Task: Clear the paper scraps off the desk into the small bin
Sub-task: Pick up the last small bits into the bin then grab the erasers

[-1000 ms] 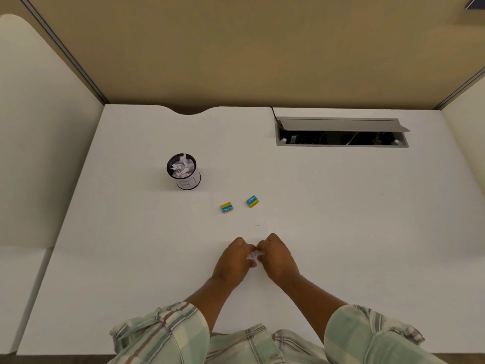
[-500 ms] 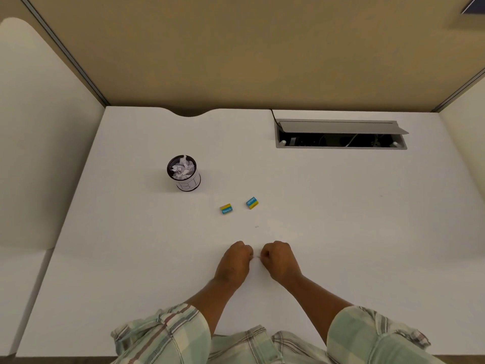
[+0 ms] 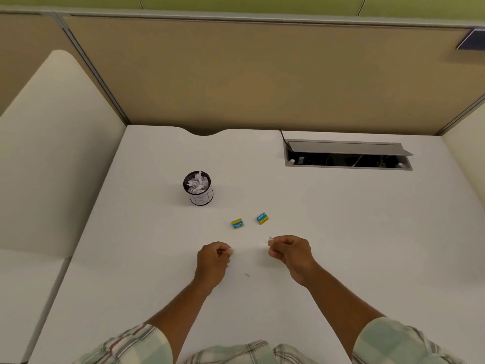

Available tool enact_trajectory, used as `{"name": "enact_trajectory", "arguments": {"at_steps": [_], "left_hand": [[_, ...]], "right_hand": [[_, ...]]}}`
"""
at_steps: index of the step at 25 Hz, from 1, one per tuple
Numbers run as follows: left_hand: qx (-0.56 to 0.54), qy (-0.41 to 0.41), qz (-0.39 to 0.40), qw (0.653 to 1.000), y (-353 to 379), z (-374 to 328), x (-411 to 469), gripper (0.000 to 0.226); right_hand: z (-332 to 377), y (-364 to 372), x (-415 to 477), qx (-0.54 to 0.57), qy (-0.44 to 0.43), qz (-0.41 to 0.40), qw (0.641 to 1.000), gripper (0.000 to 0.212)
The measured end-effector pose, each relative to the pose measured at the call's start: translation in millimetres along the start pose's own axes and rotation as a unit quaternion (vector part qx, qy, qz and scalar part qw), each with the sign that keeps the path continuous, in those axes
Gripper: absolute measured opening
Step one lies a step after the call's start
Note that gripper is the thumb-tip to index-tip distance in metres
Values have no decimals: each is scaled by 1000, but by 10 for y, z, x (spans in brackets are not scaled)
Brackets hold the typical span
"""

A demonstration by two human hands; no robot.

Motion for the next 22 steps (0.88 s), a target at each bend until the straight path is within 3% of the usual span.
{"name": "enact_trajectory", "arguments": {"at_steps": [7, 14, 16, 19, 22], "left_hand": [[-113, -15, -79, 990, -571, -271, 411, 10], [-164, -22, -111, 980, -1019, -153, 622, 10], [-169, -25, -119, 978, -1138, -60, 689, 9], [-170, -27, -131, 976, -1288, 34, 777, 9], [-174, -28, -143, 974, -1402, 87, 886, 9]], "right_hand": [[722, 1000, -131, 54, -29, 75, 995, 18], [1205, 2103, -79, -97, -186, 63, 976, 7], [1309, 2342, 13, -182, -253, 31, 950, 4], [1372, 2583, 145, -314, -334, 12, 888, 15], [1342, 2743, 246, -410, -369, 16, 834, 25]]}}
Point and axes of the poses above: each hand's wrist, its own x-axis towards the middle knuckle, its own y-axis out of the palm, z = x × y, the point moved 3 cm from there along x, towards the middle knuckle, and after that the axes turned 13 degrees about -z, right-handed, at the moved point
